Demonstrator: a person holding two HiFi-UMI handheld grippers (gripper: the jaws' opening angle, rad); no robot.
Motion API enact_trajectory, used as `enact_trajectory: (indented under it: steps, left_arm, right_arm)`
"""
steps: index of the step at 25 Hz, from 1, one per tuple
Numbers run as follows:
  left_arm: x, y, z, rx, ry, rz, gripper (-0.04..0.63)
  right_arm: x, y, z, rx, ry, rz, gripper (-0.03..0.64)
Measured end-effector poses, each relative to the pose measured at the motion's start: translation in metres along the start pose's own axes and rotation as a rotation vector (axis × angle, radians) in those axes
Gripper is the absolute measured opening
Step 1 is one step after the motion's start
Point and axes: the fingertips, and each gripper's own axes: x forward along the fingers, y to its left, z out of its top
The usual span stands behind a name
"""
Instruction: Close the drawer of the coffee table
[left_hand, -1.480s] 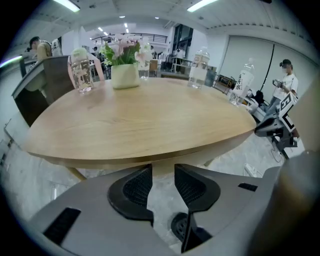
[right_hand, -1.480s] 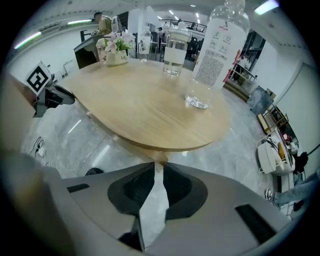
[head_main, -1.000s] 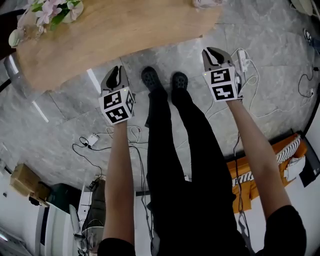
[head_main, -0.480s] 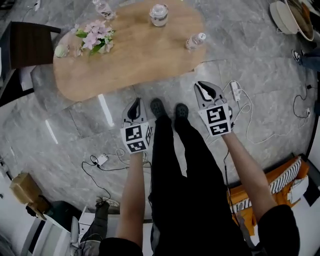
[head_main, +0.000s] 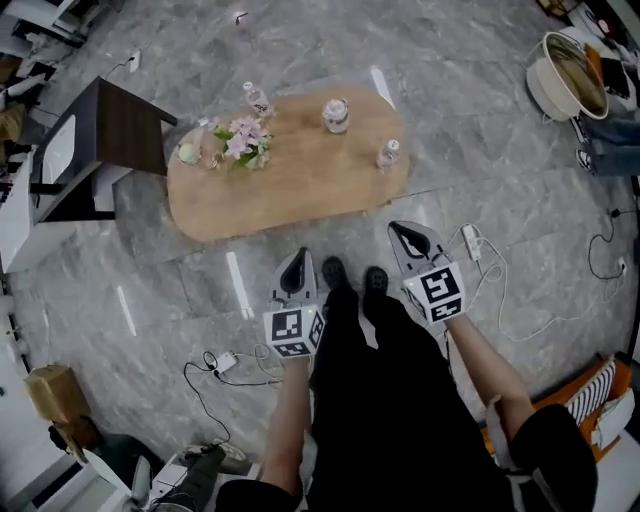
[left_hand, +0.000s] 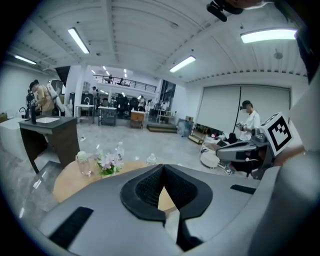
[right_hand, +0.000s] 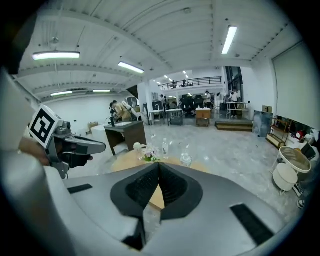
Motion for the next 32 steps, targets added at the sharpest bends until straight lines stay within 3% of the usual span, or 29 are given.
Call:
enact_trajectory:
  steps: [4, 11, 14, 22, 27, 32]
  left_arm:
    - [-0.043, -0.024, 0.04, -0.052, -0.084, -0.048, 0.012]
    - [-0.093, -0.047, 0.072, -0.043, -0.169, -0.072, 0.012]
    - [-0.11, -0.052, 0.071, -0.046, -0.172, -0.078, 0.012]
    - [-0.175, -0.062, 0.054, 0.04, -0.18, -0.123, 0.012]
    - [-0.235, -0.053, 0.028, 0.009, -0.206, -0.163, 0.012]
    - [-0.311, -0.046, 0.002, 0.037, -0.205, -0.182, 0.012]
  right_arm:
    - [-0.04, 0.018, 0.036, -0.01, -0.086, 0.058, 0.014]
    - [-0.085, 0.032, 0.061, -0.007, -0.171, 0.075, 0.012]
    - [-0.094, 0.036, 0.059, -0.005, -0.171, 0.052, 0.012]
    - [-0.127, 0.082, 0.044, 0.019, -0.154, 0.046, 0.012]
    - [-0.159, 0.142, 0.033, 0.042, -0.143, 0.043, 0.012]
    - [-0.201, 0.219, 0.024, 0.017, -0.16, 0.033, 0.012]
